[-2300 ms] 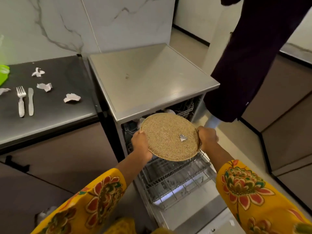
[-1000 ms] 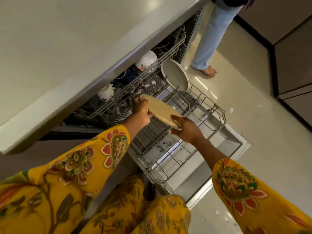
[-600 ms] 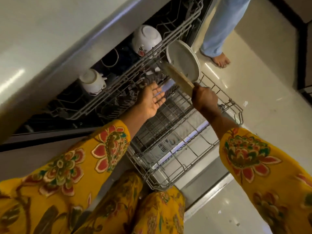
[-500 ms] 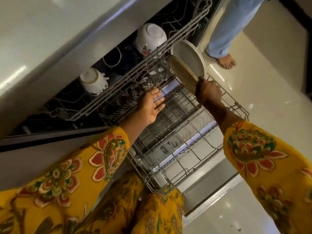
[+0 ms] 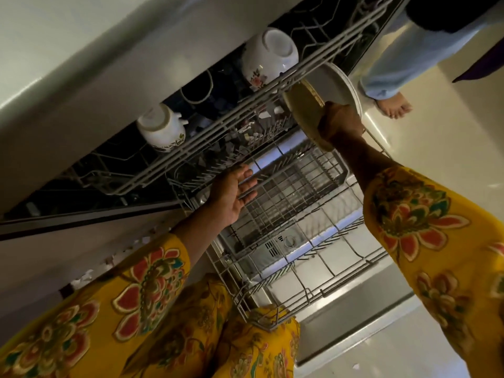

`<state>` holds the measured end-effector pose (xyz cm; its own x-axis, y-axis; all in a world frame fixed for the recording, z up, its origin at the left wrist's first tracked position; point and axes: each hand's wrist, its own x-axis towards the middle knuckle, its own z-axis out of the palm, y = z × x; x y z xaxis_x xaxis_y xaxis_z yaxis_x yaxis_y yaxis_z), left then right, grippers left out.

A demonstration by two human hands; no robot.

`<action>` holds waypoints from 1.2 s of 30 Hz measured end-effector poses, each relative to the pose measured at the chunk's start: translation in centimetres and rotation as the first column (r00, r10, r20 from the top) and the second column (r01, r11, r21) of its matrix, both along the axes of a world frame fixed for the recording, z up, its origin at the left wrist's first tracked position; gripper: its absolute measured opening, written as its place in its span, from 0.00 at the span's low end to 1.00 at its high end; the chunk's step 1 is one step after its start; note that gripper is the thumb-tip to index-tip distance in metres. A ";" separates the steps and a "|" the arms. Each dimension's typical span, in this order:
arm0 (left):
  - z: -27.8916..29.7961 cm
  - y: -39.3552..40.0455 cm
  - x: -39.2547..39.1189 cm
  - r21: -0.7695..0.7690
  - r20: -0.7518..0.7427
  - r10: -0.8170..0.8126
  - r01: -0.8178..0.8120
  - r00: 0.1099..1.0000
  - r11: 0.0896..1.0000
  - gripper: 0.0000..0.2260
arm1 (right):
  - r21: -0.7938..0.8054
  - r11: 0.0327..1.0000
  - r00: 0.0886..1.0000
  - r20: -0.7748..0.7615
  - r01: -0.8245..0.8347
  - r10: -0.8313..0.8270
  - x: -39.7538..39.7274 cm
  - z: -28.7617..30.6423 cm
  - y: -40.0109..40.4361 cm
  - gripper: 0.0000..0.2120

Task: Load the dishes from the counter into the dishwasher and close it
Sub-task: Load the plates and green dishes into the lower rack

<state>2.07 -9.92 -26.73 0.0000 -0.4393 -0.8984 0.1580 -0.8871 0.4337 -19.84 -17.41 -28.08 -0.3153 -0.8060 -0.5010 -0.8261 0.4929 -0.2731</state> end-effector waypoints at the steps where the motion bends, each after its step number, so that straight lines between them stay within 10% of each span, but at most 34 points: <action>1: 0.0 0.0 0.1 0.001 0.003 -0.002 0.002 1.000 1.000 0.05 | -0.001 1.000 1.000 0.005 0.009 -0.009 0.1 -0.1 -0.2 0.18; 15: 0.5 0.2 1.5 -0.013 0.024 -0.004 0.004 1.000 1.000 0.05 | -0.178 0.978 0.993 0.003 -0.112 0.114 0.9 -0.8 0.8 0.34; 23: 1.5 0.9 2.2 -0.037 0.044 0.002 0.000 0.999 0.999 0.05 | 0.039 0.968 0.962 -0.100 -0.250 0.252 -0.2 0.2 0.0 0.32; 36: 6.8 4.4 2.6 -0.087 0.051 0.030 -0.026 0.998 0.996 0.06 | 0.040 0.999 0.995 0.100 0.004 -0.008 5.1 5.3 10.6 0.25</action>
<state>4.70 -5.48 -19.89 0.0596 -0.5145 -0.8554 0.1573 -0.8414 0.5170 -14.75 -6.82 -22.81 -0.2667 -0.7832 -0.5617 -0.7924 0.5100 -0.3347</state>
